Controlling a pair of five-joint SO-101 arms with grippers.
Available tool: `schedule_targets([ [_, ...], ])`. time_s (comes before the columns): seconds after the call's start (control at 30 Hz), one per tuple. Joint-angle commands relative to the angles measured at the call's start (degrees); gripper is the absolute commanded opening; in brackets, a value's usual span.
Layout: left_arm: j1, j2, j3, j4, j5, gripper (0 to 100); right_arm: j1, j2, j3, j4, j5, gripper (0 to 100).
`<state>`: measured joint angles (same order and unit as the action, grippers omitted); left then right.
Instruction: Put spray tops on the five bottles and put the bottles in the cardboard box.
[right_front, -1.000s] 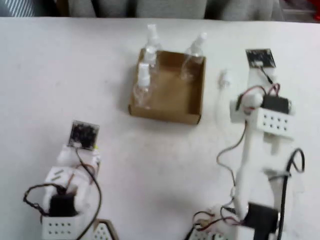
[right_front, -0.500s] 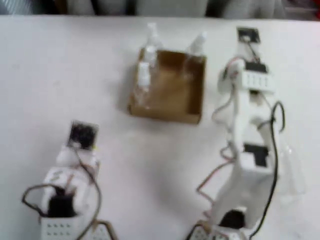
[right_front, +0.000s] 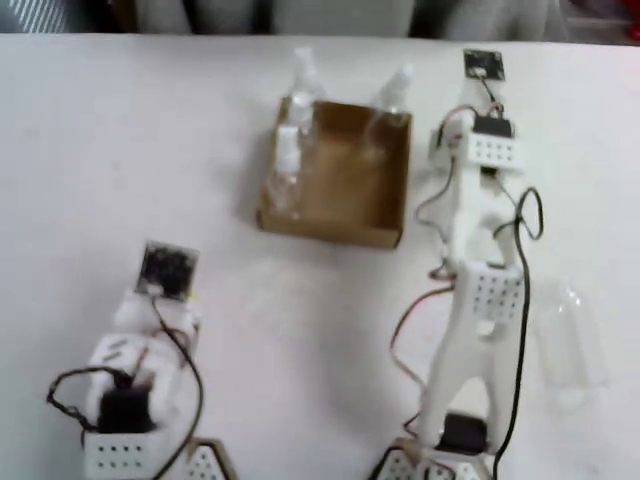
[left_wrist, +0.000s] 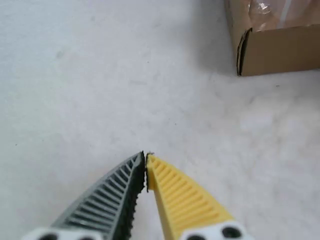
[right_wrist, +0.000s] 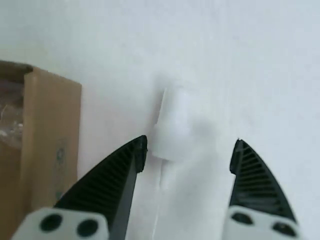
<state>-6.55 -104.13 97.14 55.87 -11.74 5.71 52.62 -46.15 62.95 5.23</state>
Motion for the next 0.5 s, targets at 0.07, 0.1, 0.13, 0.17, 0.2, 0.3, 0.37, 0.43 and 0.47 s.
schedule_targets([
  [0.07, 0.40, -0.66, -0.18, -0.26, -0.70, 3, -1.01, 8.92, -14.15, -0.40, -0.53, 23.0],
  [0.1, 0.40, -0.66, -0.18, -0.26, -0.70, 3, -0.84, 10.51, -15.65, -0.40, -0.53, 23.0],
  [0.13, 0.40, -0.66, -0.18, -0.26, -0.70, 3, -0.66, 11.82, -17.05, -0.40, -0.53, 22.9],
  [0.17, 0.40, -0.66, -0.18, -0.26, -0.70, 3, -0.57, 12.79, -18.29, -0.40, -0.53, 22.7],
  [0.2, 0.40, -0.66, -0.18, -0.26, -0.70, 3, -0.31, 13.67, -19.60, -0.40, -0.53, 21.3],
  [0.3, 0.40, -0.66, -0.18, -0.26, -0.70, 3, 0.40, 14.81, -22.86, 0.66, -0.53, 9.0],
  [0.37, 0.40, -0.66, -0.18, -0.26, -0.70, 3, 0.92, 14.90, -24.70, 2.59, -0.53, 0.4],
  [0.43, 0.40, -0.66, -0.18, -0.26, -0.70, 3, 1.54, 14.90, -27.08, 5.85, -0.53, 4.5],
  [0.47, 0.40, -0.66, -0.18, -0.26, -0.70, 3, 1.80, 14.90, -28.75, 8.13, -0.53, 4.7],
])
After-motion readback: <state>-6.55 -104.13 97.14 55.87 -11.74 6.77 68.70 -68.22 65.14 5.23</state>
